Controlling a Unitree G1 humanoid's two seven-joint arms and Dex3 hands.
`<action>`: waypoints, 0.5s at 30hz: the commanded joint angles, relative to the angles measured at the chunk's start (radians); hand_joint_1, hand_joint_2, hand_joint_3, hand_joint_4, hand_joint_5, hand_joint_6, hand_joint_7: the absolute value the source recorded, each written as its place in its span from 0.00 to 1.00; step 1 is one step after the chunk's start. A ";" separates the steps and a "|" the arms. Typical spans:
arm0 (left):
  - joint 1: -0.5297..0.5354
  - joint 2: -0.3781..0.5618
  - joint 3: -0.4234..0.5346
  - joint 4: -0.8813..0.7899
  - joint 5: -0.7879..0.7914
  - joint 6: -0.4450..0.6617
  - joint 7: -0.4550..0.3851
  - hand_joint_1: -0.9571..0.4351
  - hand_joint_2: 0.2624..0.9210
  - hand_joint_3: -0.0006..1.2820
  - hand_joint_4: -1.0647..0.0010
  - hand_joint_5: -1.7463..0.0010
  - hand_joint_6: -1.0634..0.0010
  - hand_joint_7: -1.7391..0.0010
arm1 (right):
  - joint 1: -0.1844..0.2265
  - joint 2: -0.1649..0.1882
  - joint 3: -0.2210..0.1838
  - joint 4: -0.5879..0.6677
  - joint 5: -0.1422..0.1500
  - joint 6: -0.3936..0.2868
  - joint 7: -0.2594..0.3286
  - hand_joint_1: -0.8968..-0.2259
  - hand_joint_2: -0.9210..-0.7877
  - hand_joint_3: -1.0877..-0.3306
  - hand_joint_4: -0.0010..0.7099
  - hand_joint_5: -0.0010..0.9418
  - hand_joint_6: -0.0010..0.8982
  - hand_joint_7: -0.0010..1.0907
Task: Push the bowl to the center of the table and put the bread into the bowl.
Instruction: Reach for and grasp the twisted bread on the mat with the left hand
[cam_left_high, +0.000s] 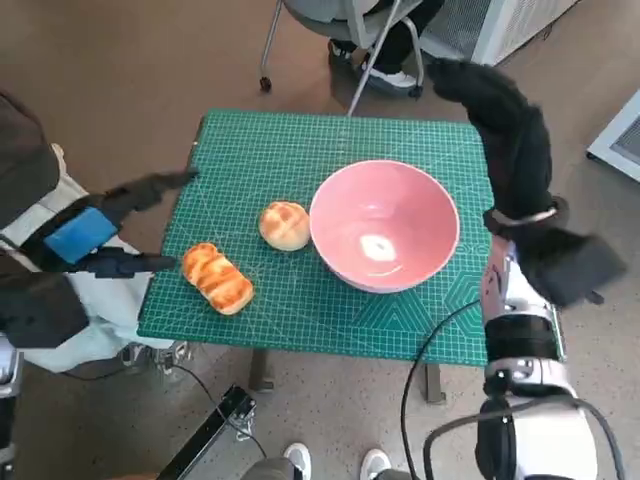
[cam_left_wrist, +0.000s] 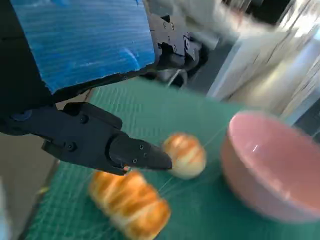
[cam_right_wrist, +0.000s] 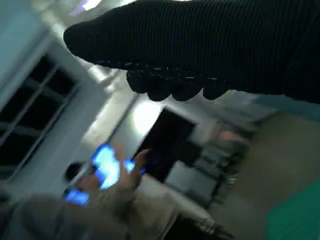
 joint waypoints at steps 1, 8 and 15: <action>-0.041 0.024 -0.052 0.020 0.036 0.036 -0.044 0.55 0.80 0.00 0.77 1.00 0.70 0.94 | 0.050 -0.002 0.029 -0.051 0.010 -0.010 0.030 0.41 0.00 0.38 0.42 0.00 0.00 0.78; -0.095 0.021 -0.160 0.038 0.141 0.058 -0.084 0.60 0.77 0.00 0.79 1.00 0.69 0.96 | 0.073 -0.017 0.052 -0.102 -0.010 -0.017 0.010 0.43 0.00 0.36 0.41 0.00 0.00 0.77; -0.156 0.001 -0.260 0.106 0.244 0.033 -0.092 0.62 0.77 0.00 0.81 1.00 0.67 0.97 | 0.085 -0.020 0.061 -0.127 -0.011 -0.011 -0.003 0.44 0.00 0.35 0.41 0.00 0.00 0.75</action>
